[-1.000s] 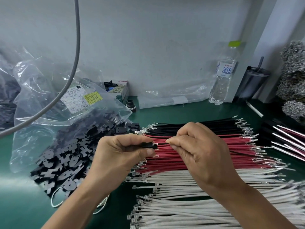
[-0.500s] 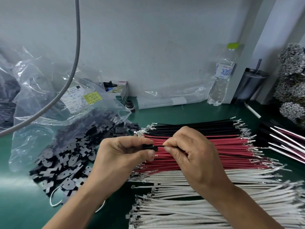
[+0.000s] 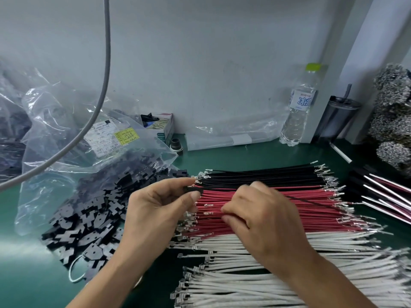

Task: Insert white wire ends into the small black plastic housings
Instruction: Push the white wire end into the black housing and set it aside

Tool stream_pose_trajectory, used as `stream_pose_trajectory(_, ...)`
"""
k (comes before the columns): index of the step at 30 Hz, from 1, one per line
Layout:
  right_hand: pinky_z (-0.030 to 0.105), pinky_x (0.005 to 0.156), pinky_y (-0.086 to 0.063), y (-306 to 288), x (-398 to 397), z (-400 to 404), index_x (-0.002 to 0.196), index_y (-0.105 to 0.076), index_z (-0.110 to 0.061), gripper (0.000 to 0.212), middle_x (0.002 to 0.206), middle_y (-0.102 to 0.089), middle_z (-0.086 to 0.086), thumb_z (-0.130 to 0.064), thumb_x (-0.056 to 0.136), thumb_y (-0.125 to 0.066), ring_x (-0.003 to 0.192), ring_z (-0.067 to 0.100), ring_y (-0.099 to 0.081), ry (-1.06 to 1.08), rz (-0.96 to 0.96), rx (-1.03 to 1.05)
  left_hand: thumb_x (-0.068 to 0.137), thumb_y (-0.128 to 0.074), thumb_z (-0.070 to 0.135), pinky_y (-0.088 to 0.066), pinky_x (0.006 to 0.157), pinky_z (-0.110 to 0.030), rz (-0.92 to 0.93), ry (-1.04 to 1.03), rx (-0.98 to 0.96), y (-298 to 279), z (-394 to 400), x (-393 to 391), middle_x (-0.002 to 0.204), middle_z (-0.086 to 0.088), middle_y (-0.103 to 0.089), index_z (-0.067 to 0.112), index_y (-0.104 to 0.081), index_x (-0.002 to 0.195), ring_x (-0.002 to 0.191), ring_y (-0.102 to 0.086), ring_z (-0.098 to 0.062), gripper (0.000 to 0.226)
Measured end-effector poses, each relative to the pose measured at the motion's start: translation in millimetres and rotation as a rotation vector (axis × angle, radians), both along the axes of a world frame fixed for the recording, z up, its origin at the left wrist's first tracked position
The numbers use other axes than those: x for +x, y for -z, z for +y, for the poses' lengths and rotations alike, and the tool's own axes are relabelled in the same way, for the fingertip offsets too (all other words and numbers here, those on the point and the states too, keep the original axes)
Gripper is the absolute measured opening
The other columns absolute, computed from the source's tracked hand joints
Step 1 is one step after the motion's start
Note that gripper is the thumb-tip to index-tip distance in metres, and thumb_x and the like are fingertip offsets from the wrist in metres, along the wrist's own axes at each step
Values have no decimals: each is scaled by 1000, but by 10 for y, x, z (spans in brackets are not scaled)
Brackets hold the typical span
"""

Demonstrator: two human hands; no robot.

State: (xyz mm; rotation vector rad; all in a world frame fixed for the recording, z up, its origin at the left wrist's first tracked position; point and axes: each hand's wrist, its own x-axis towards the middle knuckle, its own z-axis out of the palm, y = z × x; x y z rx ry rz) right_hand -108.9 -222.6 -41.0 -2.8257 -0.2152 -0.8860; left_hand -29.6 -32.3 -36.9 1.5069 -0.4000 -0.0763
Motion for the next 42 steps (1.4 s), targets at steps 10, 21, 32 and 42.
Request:
stream_pose_trajectory(10, 25, 72, -48, 0, 8, -19, 95, -68, -27, 6, 90, -60, -17, -26, 98, -63, 88, 5, -59, -18, 20, 359, 67, -85, 26, -55, 55, -23, 130, 66, -77, -10, 5, 24, 87, -15, -78, 18, -83, 97, 64, -70, -21, 31)
stream_pose_trajectory(21, 33, 68, -54, -89, -22, 5, 97, -74, -19, 15, 91, -63, -11, -24, 98, -60, 85, 10, -62, -72, -105, 321, 71, -79, 23, -55, 56, -25, 298, 250, -203, -13, 1, 48, 81, -19, -73, 2, -81, 96, 61, -66, -20, 33)
stream_pose_trajectory(32, 33, 48, -47, -147, -46, -39, 94, -73, -13, 13, 85, -61, -2, -1, 88, -75, 73, 17, -54, -63, -199, -45, 71, -79, 22, -55, 56, -25, 309, 274, -162, -46, 64, 84, 80, -20, -72, -2, -79, 95, 60, -63, -20, 34)
stream_pose_trajectory(42, 31, 57, -48, -201, -92, 6, 90, -75, -16, 7, 83, -60, -6, -15, 94, -69, 74, 14, -55, -99, -156, 129, 73, -80, 22, -55, 58, -25, 281, 310, -135, -71, 94, 85, 81, -20, -72, -3, -78, 97, 61, -63, -20, 34)
